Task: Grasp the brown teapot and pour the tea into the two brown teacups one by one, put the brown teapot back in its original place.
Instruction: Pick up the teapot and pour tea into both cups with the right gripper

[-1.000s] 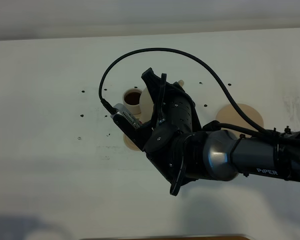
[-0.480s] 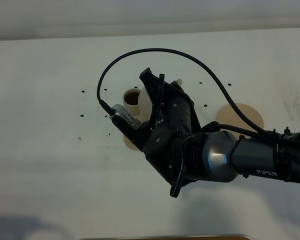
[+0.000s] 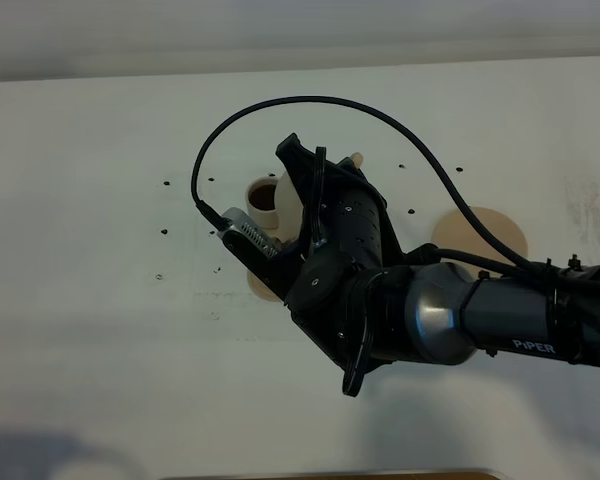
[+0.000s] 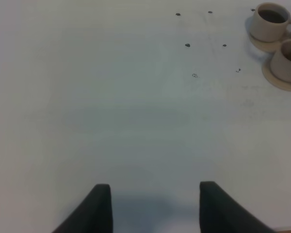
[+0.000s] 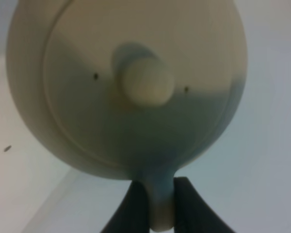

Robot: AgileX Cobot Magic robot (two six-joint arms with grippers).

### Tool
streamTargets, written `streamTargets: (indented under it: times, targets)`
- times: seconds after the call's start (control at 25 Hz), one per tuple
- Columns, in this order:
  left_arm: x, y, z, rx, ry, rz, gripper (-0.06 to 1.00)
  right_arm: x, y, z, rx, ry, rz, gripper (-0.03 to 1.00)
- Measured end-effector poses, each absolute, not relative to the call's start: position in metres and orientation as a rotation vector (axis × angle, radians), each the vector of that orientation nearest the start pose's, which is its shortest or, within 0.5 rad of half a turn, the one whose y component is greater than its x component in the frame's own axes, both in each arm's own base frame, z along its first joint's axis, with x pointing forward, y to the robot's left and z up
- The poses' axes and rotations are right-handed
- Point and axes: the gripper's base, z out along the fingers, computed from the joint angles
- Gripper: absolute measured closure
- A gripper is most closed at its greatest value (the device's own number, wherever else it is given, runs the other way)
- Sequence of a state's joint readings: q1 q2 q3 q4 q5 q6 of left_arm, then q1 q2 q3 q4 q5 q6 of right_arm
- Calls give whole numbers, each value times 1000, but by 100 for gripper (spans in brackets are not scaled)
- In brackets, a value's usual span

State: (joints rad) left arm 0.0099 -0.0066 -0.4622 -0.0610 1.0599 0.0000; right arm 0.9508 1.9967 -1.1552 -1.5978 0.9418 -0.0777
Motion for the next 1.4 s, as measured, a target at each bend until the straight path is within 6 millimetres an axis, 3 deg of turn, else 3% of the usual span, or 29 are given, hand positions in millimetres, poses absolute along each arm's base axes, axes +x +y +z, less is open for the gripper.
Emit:
streamTargets:
  times: [1.4]
  targets:
    - [-2,-5,267,-9,2074,-67,47,287,273,176,-2079,1045,-1513,88]
